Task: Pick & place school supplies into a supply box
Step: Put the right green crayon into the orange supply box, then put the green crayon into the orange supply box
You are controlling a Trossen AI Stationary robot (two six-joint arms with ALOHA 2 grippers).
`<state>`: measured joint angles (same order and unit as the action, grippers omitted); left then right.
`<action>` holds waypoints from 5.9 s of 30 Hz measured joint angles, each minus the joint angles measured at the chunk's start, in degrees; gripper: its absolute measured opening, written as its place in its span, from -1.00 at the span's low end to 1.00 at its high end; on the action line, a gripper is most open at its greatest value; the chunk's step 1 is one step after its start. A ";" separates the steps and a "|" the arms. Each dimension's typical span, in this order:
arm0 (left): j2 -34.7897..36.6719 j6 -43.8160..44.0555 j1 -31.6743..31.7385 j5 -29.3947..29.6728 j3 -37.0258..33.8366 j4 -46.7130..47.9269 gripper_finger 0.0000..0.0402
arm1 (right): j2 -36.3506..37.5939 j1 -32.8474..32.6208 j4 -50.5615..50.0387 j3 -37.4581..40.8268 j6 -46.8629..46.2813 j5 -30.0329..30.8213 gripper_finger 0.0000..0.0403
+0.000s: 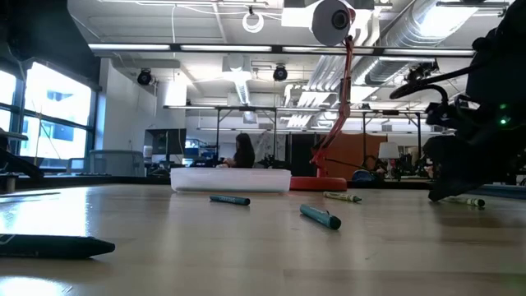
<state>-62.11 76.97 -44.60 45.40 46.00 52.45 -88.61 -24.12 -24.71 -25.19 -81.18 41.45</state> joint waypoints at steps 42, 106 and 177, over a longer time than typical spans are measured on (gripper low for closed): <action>-0.02 -0.24 -0.04 1.69 -0.02 -0.46 -0.12 | -12.36 34.51 43.43 -38.86 95.19 -35.86 -0.97; 0.00 -0.18 -0.02 5.19 -0.02 -2.08 -0.12 | -9.43 12.73 12.09 -24.62 33.50 2.59 -0.43; 0.00 -0.63 0.01 7.68 -0.02 -1.99 -0.12 | -11.92 23.94 45.95 -32.21 76.48 -15.70 -0.97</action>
<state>-62.11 76.34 -44.60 53.08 45.98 50.46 -100.53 -0.18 21.24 -57.40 -4.70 25.75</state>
